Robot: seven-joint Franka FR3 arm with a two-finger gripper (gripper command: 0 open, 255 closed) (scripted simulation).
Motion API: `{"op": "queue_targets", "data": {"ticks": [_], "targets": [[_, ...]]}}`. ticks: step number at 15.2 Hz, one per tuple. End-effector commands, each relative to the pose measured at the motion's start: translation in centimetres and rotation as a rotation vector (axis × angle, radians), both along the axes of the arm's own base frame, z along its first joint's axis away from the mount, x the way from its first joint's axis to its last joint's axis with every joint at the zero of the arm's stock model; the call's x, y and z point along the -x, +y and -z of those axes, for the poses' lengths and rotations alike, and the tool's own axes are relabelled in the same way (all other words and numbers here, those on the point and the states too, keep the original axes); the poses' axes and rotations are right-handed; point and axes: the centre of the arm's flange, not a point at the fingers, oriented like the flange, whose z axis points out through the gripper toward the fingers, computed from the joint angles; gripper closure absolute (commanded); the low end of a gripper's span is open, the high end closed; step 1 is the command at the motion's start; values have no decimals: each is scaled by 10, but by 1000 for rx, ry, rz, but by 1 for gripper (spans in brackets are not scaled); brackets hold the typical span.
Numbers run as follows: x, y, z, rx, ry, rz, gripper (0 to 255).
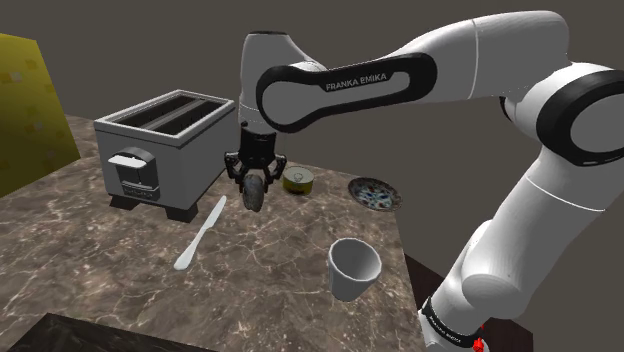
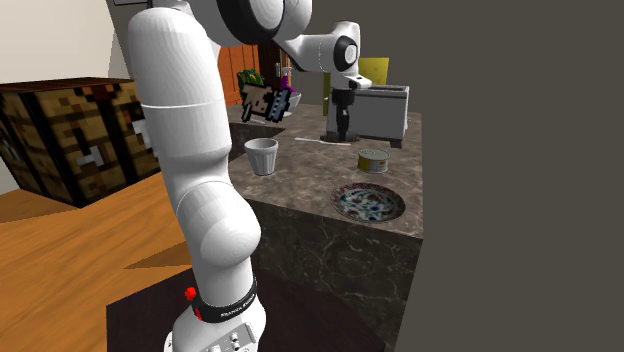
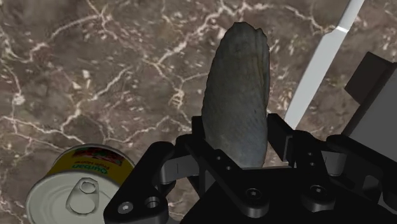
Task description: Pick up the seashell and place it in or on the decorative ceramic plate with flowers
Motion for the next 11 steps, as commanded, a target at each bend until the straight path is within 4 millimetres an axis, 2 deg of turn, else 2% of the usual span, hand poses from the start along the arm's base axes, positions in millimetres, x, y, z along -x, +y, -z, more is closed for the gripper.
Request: {"op": "queue_targets", "data": {"ticks": [1, 10, 11], "targets": [[1, 0, -10, 0, 0, 0, 255], [1, 0, -58, 0, 0, 0, 255], [8, -11, -58, 0, 0, 0, 255]]}}
